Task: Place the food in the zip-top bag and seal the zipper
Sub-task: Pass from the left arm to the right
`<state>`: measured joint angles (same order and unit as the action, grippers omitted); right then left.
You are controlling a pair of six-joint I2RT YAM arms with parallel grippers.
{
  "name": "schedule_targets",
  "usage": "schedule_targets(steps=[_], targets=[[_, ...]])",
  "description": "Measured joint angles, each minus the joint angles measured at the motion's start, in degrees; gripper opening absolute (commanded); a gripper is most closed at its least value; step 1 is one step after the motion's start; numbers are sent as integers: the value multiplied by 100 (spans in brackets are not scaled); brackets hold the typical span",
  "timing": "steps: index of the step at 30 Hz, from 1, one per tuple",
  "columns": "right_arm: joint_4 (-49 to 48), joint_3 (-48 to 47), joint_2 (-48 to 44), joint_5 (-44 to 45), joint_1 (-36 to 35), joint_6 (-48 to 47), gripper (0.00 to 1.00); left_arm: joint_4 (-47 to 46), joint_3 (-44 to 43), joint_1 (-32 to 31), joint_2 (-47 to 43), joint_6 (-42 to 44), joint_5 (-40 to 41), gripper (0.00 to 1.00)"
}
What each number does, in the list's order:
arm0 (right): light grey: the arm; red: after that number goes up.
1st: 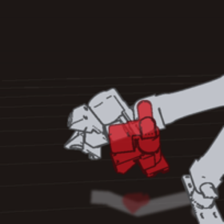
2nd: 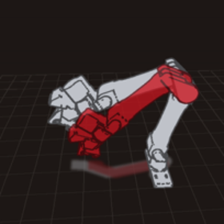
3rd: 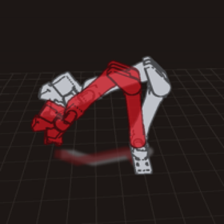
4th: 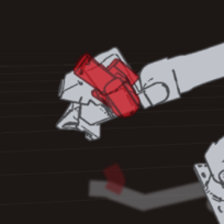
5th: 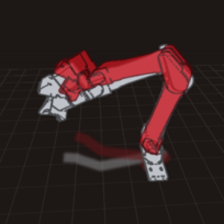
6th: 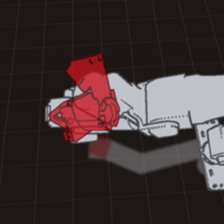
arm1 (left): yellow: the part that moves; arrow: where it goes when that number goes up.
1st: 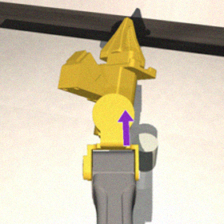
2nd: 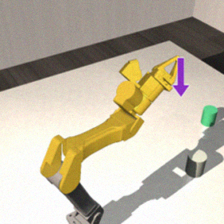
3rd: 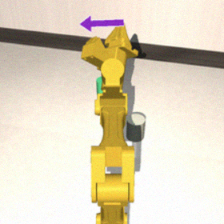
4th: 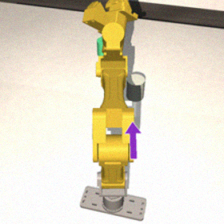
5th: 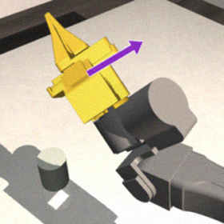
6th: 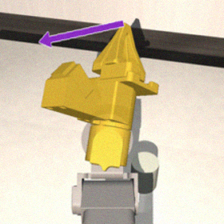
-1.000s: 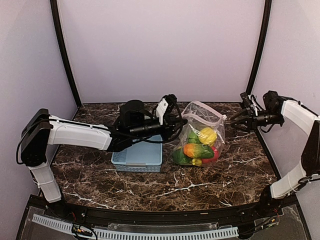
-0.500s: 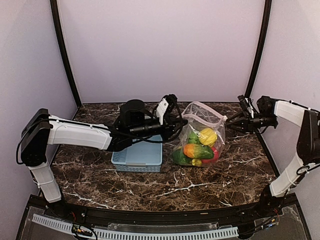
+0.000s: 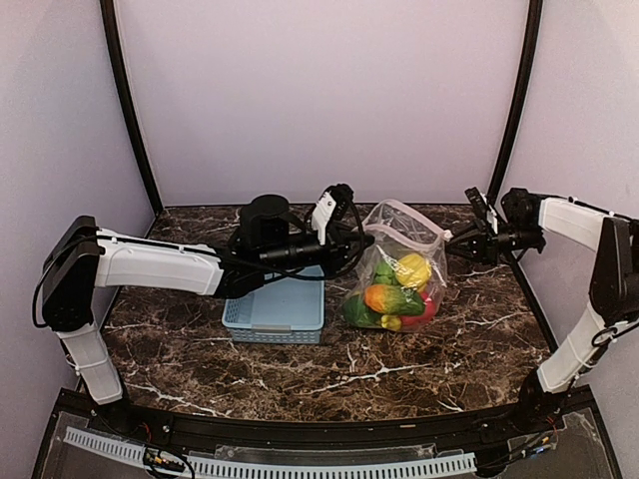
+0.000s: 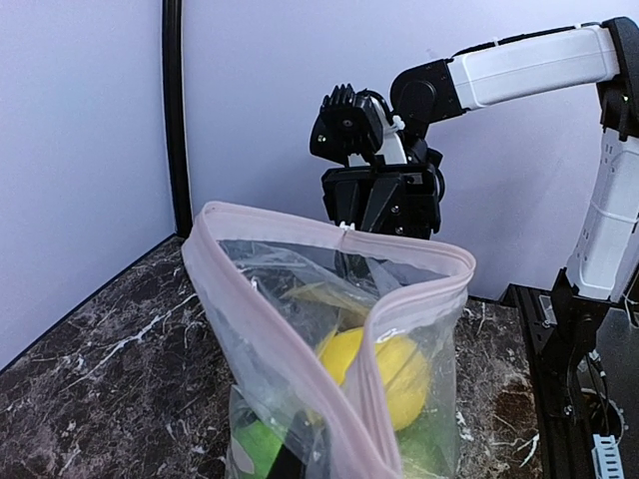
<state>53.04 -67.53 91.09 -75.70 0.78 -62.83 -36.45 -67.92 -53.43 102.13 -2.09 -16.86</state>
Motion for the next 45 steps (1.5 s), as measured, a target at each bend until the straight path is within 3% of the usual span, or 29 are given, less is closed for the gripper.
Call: schedule_targets(steps=[2,11,22,24,27,29,31,37,45], targets=[[-13,-4,11,-15,-2,13,0,2,0,11,0,-4,0,5],[94,-125,-280,629,4,151,0,9,4,120,0,-15,-13,6],[1338,-1759,-1290,2218,-4,-52,0,450,72,249,-354,229,-372,12],[1558,-1919,-1290,2430,-90,-61,0,479,138,249,-439,280,-407,17],[1860,-2087,-1290,2785,-275,-52,0,533,232,249,-564,378,-437,47],[2026,-2201,-1290,3071,-420,-9,0,660,251,247,-671,428,-450,59],[2140,-2286,-1296,3320,-542,79,0,804,256,247,-809,514,-417,66],[2310,-2415,-1322,3853,-981,503,0,1482,-55,-15,-1314,874,-160,74],[2452,-2907,-1366,4214,-1351,953,0,2378,-2354,-621,-680,1565,-428,73]])
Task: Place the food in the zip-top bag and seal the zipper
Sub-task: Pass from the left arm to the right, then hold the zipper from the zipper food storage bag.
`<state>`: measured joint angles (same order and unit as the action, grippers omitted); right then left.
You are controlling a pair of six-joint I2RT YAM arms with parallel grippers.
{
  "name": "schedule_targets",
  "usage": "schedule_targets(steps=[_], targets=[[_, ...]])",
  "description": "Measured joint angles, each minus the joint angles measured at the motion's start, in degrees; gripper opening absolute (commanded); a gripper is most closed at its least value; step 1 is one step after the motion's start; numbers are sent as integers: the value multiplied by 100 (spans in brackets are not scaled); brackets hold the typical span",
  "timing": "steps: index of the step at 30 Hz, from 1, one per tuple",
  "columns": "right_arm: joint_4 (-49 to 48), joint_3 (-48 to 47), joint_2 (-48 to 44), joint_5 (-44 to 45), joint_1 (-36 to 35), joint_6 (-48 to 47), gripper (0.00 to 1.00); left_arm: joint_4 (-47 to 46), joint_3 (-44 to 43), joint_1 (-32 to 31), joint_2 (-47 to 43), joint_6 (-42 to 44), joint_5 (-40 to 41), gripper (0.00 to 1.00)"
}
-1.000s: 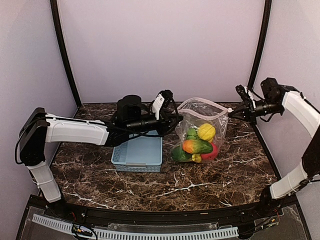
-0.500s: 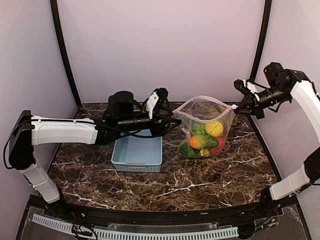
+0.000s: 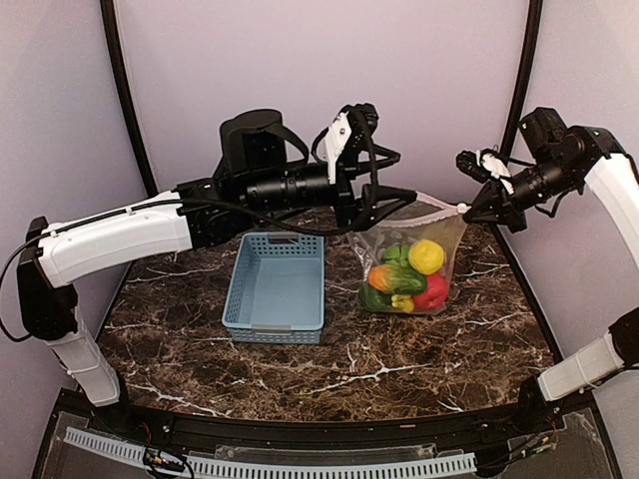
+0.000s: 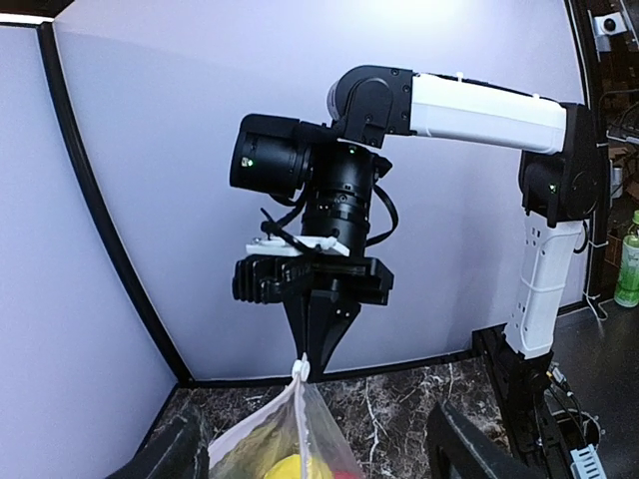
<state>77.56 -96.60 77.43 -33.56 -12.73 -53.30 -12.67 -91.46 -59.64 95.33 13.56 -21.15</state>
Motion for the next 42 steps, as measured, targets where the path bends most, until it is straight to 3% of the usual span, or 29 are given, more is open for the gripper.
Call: schedule_targets(steps=[6,14,21,29,42], targets=[[9,-433,-66,7,-74,76,0,361,-1296,26,1174,98,-422,70],[24,-459,-120,-48,-103,26,0,577,-2214,20,2332,-33,-706,69],[26,-420,-177,-37,-195,20,0,505,-2503,-24,2544,-262,-798,63],[52,-361,-289,-55,-236,52,0,400,-2955,-55,2771,-522,-678,42],[61,-299,-286,-94,-262,308,0,374,-3259,-68,3040,-857,-706,37]])
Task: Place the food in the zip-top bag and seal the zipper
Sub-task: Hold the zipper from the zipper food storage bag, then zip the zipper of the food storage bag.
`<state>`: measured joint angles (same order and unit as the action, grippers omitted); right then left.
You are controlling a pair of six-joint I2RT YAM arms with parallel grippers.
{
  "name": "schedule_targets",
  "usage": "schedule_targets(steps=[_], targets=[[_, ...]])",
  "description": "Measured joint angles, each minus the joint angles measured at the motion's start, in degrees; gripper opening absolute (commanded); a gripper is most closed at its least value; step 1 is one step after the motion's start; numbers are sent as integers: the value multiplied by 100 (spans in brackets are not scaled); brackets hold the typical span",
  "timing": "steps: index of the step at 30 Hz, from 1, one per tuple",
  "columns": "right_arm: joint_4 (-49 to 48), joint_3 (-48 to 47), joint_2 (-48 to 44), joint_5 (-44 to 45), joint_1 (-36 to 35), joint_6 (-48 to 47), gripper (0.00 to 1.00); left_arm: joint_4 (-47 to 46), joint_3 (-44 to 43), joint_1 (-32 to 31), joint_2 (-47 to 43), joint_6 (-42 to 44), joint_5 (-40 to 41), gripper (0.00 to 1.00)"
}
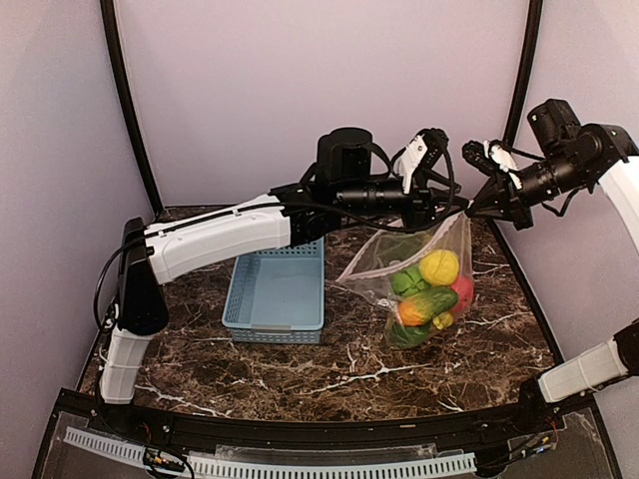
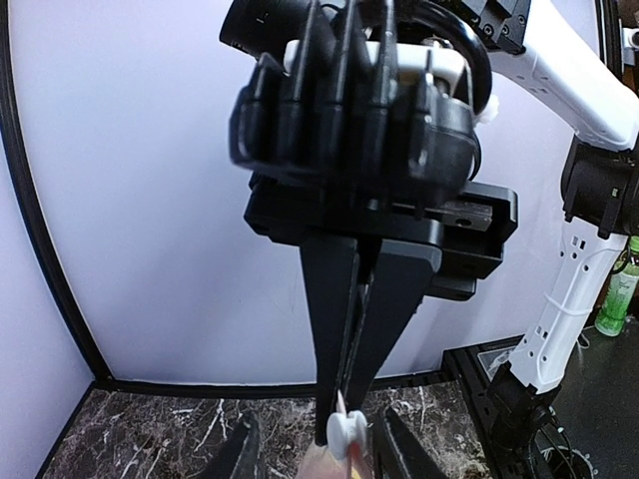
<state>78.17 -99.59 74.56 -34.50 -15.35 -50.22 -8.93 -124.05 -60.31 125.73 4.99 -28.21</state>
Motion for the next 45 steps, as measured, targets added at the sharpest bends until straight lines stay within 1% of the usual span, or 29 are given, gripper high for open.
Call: schedule_targets(steps=[7,9,12,22,24,28,34,38,42,45], targets=[[-4,42,0,4,-2,190,0,55,-44,-11,42,-26,24,39],[-4,42,0,4,-2,260,0,94,-50,-20,42,-22,50,41],[-2,42,11,9,-2,332,0,160,-74,-35,52,-11,85,41],[-7,52,13,136,-2,479,0,739,-503,-72,216,70,341,28],[-7,52,15,136,-2,496,0,817,-573,-72,262,81,361,22],[-7,52,28,157,-2,529,0,918,-643,-81,319,98,365,11],[-26,103,31,175,-2,527,0,1084,-728,-98,350,144,393,9],[-61,278,-2,179,-2,468,0,1364,-817,-98,380,146,385,8],[-125,450,-103,221,2,352,0,1652,-894,-109,385,170,361,8],[-122,455,-142,127,103,212,0,1698,-911,-116,385,181,361,8]])
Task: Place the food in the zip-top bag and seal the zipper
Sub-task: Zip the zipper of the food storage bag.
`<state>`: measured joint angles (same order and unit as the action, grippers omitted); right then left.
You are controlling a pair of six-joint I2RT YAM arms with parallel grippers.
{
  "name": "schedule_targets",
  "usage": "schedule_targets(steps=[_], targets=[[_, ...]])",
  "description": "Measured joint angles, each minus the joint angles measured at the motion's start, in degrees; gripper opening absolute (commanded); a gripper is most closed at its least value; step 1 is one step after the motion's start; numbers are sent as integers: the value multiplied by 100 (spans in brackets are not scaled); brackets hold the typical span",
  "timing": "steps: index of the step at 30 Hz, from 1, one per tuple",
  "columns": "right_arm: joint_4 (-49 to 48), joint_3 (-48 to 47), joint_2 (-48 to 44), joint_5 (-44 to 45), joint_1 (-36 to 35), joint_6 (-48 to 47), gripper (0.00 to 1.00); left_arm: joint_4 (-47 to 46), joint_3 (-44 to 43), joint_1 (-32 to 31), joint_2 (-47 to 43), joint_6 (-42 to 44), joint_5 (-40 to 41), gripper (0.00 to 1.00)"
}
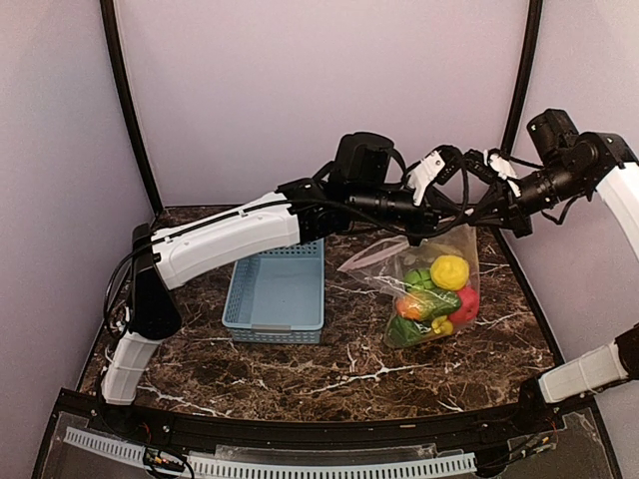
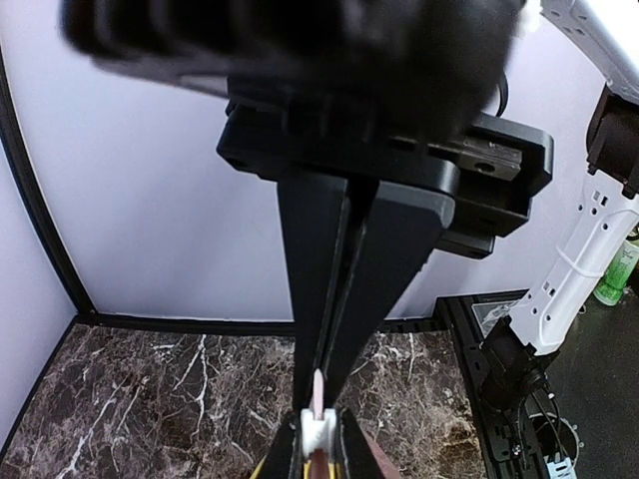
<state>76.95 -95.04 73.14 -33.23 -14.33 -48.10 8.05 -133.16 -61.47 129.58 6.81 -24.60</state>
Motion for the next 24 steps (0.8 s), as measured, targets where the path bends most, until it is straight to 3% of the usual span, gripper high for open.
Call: schedule_targets(steps=[4,14,24], targets=[[79,-13,28,-251,426,-162,0,31,122,44,-35,-9,0,8],[247,-170,184,-706,1202,-525,0,-291,1399,254,-693,-48,11,10],[236,-225,317,-1064,2065,-671,0,-761,3206,535,-1668,-105,151,10]])
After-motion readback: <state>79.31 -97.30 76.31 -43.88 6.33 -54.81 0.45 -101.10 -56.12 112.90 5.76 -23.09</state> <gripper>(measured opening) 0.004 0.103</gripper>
